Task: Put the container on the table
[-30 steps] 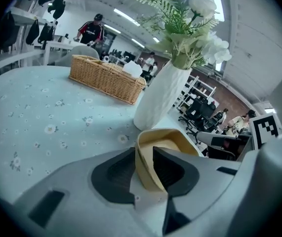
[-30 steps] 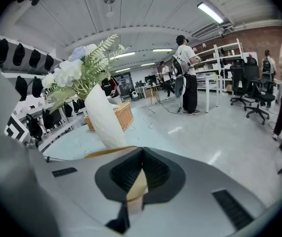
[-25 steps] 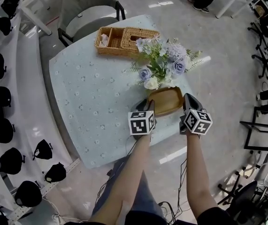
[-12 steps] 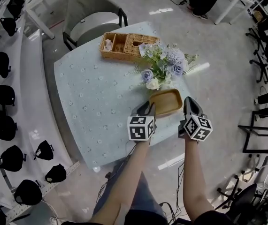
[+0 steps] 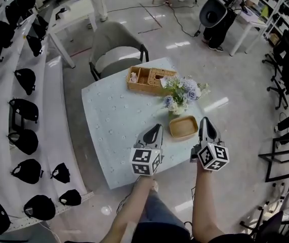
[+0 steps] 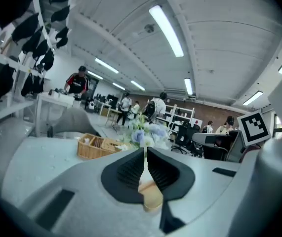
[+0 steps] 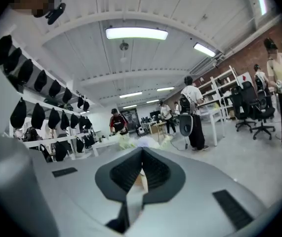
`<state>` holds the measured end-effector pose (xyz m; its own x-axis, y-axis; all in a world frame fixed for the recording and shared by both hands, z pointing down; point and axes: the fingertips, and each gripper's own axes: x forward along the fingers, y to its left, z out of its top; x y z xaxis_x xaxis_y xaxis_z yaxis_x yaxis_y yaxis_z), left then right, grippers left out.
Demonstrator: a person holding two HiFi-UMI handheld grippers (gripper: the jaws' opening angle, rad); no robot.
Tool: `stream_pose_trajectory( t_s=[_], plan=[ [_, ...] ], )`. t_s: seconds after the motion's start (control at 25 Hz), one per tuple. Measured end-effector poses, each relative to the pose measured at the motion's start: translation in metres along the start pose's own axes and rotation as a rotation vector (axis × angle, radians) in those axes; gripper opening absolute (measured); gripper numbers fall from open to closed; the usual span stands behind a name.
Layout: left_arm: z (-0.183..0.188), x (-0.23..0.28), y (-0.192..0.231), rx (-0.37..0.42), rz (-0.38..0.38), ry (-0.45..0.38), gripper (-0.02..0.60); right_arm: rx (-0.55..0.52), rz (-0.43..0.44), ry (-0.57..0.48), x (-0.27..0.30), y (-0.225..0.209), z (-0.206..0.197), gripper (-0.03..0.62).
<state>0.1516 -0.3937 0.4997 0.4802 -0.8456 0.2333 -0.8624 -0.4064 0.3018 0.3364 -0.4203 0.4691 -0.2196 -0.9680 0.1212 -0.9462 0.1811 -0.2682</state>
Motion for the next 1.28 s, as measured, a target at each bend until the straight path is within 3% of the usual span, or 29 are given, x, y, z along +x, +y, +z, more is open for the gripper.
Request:
stream_pose_trajectory(
  t_s=[0.28,0.56,0.88,1.28],
  plan=[
    [0.104,-0.094,0.052,0.126,0.148,-0.210,0.014,-0.052,0.163,-0.140,-0.019,0.097,0.069,-0.002],
    [0.167,-0.175,0.095,0.221,0.284,-0.331,0.011,-0.082,0.283,-0.200,-0.027,0.165,0.096,-0.002],
    [0.187,-0.219,0.116,0.248,0.335,-0.399,0.011,-0.100,0.323,-0.228,-0.035,0.189,0.094,-0.002],
    [0.175,-0.216,0.110,0.260,0.312,-0.373,0.011,-0.091,0.305,-0.209,-0.042,0.183,0.085,-0.003]
  ],
)
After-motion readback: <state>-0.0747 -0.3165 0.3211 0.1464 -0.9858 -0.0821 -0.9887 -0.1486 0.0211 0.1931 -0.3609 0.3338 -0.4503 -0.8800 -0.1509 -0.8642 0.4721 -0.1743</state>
